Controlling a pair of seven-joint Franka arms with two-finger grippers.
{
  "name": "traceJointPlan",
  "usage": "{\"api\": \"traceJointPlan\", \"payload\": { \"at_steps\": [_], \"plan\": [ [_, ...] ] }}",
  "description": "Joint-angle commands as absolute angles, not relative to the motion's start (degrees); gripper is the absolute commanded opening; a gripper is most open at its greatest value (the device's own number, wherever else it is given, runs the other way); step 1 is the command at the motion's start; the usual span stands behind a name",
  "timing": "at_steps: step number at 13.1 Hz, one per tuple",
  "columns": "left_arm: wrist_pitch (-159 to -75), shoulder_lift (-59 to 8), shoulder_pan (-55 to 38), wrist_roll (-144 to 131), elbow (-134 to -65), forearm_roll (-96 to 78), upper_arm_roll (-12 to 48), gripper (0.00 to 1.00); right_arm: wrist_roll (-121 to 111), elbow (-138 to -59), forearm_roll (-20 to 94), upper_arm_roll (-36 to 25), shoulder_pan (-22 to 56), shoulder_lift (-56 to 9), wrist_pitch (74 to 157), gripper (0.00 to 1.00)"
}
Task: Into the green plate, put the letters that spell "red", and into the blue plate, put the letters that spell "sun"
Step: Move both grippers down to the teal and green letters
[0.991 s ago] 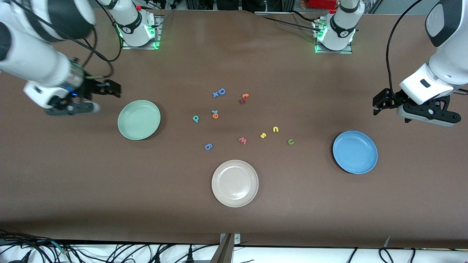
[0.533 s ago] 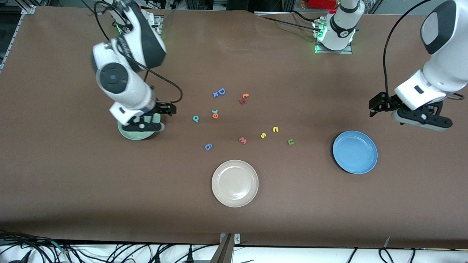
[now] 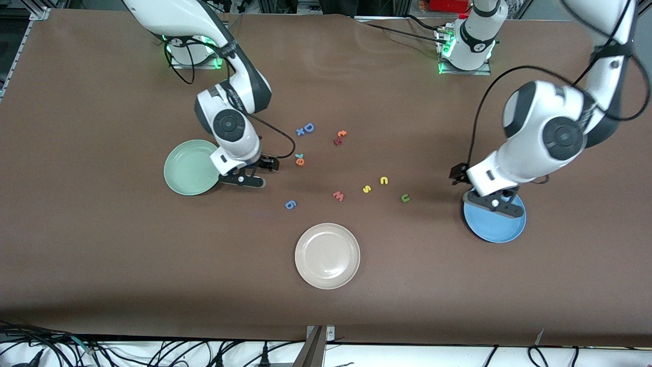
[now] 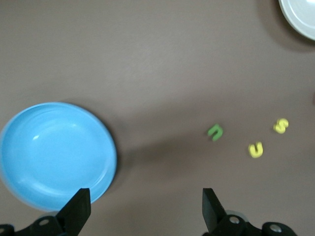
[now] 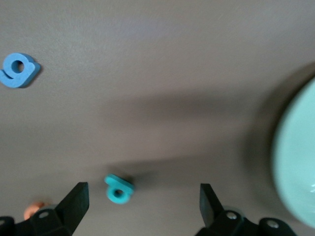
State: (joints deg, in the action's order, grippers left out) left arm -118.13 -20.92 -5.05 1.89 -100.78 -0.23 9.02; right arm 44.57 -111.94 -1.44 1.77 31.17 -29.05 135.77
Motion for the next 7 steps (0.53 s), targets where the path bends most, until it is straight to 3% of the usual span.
{"api": "traceJointPlan", "payload": {
  "at_steps": [1, 4, 7],
  "plan": [
    [-123.11, -25.03, -7.20, -6.46, -99.84, -4.81, 8.70, 1.00, 51.50, -111.45, -2.46, 1.06, 34.10, -31.46, 139.04, 0.99],
    [-126.56, -28.29, -8.52, -21.05, -99.85, -7.82, 8.70, 1.00, 51.59, -112.41, -2.55, 1.05, 34.27, -31.90, 139.13, 0.93],
    [-130.77, -31.54, -9.58, -33.87, -99.85, -8.09, 8.70, 1.00, 51.50, -112.50, -2.55, 1.05, 34.28, -31.90, 139.04, 0.76]
  ]
}}
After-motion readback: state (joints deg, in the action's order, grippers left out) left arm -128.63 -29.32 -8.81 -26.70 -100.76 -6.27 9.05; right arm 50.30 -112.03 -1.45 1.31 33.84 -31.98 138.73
